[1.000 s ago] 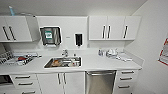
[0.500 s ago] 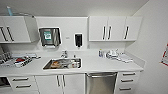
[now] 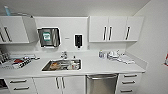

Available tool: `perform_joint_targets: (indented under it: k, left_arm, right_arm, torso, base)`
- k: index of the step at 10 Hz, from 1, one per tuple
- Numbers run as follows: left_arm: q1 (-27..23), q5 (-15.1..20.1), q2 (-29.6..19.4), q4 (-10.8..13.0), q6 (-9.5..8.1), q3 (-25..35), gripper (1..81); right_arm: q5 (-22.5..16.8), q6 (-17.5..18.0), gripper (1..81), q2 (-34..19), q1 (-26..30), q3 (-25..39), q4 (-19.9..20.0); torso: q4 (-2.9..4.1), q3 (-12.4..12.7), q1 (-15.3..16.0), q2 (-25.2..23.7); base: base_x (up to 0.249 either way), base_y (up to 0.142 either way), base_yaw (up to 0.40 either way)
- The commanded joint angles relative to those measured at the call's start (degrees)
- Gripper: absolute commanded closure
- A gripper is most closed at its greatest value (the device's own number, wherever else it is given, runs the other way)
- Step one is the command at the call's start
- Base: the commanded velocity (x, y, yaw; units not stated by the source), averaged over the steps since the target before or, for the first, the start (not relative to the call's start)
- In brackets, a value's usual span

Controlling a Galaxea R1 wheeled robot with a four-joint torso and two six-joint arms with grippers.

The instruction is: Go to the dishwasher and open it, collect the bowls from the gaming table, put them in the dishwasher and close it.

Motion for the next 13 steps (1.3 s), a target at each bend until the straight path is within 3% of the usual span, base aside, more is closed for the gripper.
perform_joint_targets:
  k: [1,13]
  left_arm:
    - [-3.48,3.40,-0.80,-0.64,0.20,0.44,1.0]
    - [-3.48,3.40,-0.62,-0.64,0.20,0.44,1.0]
  right_arm:
    - [-2.66,-0.19,1.0,-0.92,2.76,0.85,-0.88]
    - [-2.66,-0.19,1.0,-0.75,2.85,0.59,-0.80]
  torso:
    - [0.00,0.00,0.01,0.00]
    - [0.00,0.00,0.01,0.00]
  base:
    - [0.108,0.000,0.000]
    - [0.111,0.000,0.000]
